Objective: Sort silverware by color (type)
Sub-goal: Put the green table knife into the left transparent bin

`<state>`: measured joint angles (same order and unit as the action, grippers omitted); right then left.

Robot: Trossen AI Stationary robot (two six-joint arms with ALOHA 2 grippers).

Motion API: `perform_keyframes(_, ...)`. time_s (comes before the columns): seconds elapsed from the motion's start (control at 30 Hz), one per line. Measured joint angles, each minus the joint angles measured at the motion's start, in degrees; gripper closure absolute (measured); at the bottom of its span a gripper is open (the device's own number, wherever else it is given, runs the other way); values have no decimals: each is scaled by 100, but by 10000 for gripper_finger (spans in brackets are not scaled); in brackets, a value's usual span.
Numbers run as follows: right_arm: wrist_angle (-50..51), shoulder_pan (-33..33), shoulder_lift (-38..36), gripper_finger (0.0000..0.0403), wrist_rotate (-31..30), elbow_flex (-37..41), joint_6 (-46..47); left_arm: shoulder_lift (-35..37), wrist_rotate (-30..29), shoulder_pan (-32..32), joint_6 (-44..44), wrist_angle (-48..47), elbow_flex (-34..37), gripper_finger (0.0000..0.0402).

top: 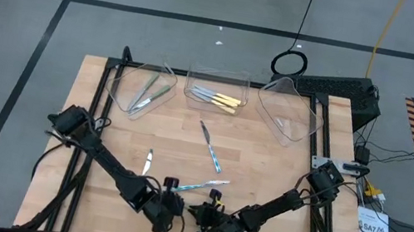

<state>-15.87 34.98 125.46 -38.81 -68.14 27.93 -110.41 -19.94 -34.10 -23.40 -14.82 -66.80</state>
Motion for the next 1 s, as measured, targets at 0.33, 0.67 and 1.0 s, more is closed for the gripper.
perform_keyframes(0.33,-62,7,1,365,15,0,-58,-9,-193,43,-182,-218,-3,300)
perform_keyframes(0.67,-58,39,1,365,4,0,-60,-190,-110,48,-618,-269,-8,255)
perform_keyframes(1.0,-92,44,1,365,2,0,-106,-341,57,61,-537,-218,-18,241)
